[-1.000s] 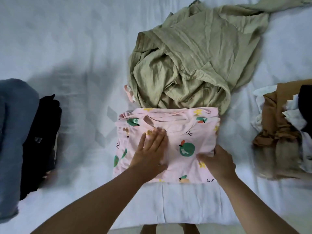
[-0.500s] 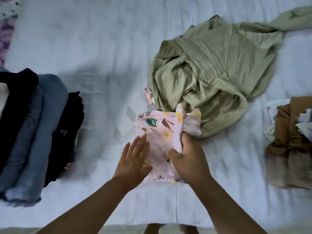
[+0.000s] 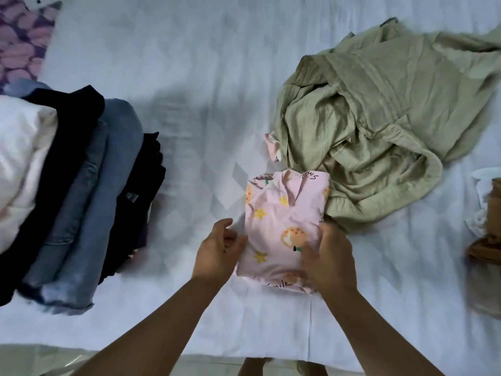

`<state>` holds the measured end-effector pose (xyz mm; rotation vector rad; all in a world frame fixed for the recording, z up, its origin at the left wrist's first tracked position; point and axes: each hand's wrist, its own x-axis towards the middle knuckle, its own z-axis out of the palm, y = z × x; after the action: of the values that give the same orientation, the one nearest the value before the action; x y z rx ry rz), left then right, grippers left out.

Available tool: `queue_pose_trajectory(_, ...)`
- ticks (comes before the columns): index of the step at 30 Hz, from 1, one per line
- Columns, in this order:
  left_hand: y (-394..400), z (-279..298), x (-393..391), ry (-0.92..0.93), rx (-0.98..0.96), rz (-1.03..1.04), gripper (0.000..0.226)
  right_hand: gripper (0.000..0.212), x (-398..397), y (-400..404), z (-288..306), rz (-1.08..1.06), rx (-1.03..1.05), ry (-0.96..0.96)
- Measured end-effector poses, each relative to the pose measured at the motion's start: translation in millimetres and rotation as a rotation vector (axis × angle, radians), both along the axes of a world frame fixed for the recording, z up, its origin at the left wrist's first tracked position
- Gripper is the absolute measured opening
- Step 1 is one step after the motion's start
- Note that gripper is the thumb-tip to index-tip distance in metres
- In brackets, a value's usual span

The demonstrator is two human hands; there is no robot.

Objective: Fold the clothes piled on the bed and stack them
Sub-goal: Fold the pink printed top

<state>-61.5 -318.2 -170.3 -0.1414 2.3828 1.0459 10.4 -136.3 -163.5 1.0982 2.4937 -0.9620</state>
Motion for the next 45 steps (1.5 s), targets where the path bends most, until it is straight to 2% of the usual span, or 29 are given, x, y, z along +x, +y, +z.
queue_pose_trajectory(3, 21.0, -4.5, -2.4, -0.037, 0.015, -0.054, 0.053, 0.073, 0.0, -2.6, -12.4, -0.070, -0.120, 0.036)
queue_pose_trajectory(8, 40.9, -18.3, 4.8, 0.147, -0.180, -0.190, 0.070, 0.085, -3.7, -10.7, -21.6, -0.008, -0.053, 0.110)
queue_pose_trajectory(10, 43.9, -14.1, 10.4, 0.123, -0.088, -0.162, 0.066, 0.080, -0.1, -12.8, -16.9, 0.040, -0.056, 0.138)
queue_pose_trajectory(13, 41.0, -3.3, 18.0, 0.044, 0.075, -0.085, 0.062, 0.069, 12.7, -12.9, -0.9, 0.068, -0.088, 0.072)
queue_pose_trajectory(16, 38.5, 18.4, 27.0, -0.007, 0.094, -0.083, 0.057, 0.057, 32.6, -2.7, 23.0, 0.041, -0.127, 0.051)
queue_pose_trajectory(19, 42.8, 47.8, 36.2, 0.013, 0.045, -0.227, 0.054, 0.037, 49.7, 12.9, 49.5, 0.104, -0.112, 0.002)
queue_pose_trajectory(21, 54.0, 72.1, 40.0, 0.124, 0.024, -0.392, 0.048, 0.023, 57.4, 29.5, 71.8, 0.165, -0.062, -0.038)
queue_pose_trajectory(24, 83.4, 107.7, 42.7, 0.229, 0.015, -0.644, 0.032, 0.024, 64.3, 58.2, 104.8, 0.326, 0.051, -0.121)
queue_pose_trajectory(26, 112.3, 129.7, 44.7, 0.256, -0.009, -0.779, 0.029, 0.024, 71.2, 83.3, 129.7, 0.330, 0.052, -0.142)
queue_pose_trajectory(30, 174.5, 170.9, 44.1, 0.292, 0.030, -0.824, 0.034, 0.028, 82.1, 138.1, 179.8, 0.323, 0.065, -0.161)
queue_pose_trajectory(34, 251.3, 209.5, 48.2, 0.385, 0.203, -0.786, 0.026, 0.003, 99.7, 211.2, 233.9, 0.213, 0.052, -0.048)
queue_pose_trajectory(37, 310.1, 234.1, 58.7, 0.473, 0.295, -0.796, 0.025, 0.016, 115.4, 268.0, 263.7, 0.143, 0.146, 0.071)
queue_pose_trajectory(40, 363.2, 251.0, 75.7, 0.522, 0.372, -0.805, 0.029, 0.045, 133.0, 318.1, 279.5, 0.088, 0.272, 0.101)
queue_pose_trajectory(45, 425.8, 240.6, 119.1, 0.484, 0.344, -0.864, 0.042, 0.055, 174.9, 376.6, 267.9, 0.000, 0.339, 0.096)
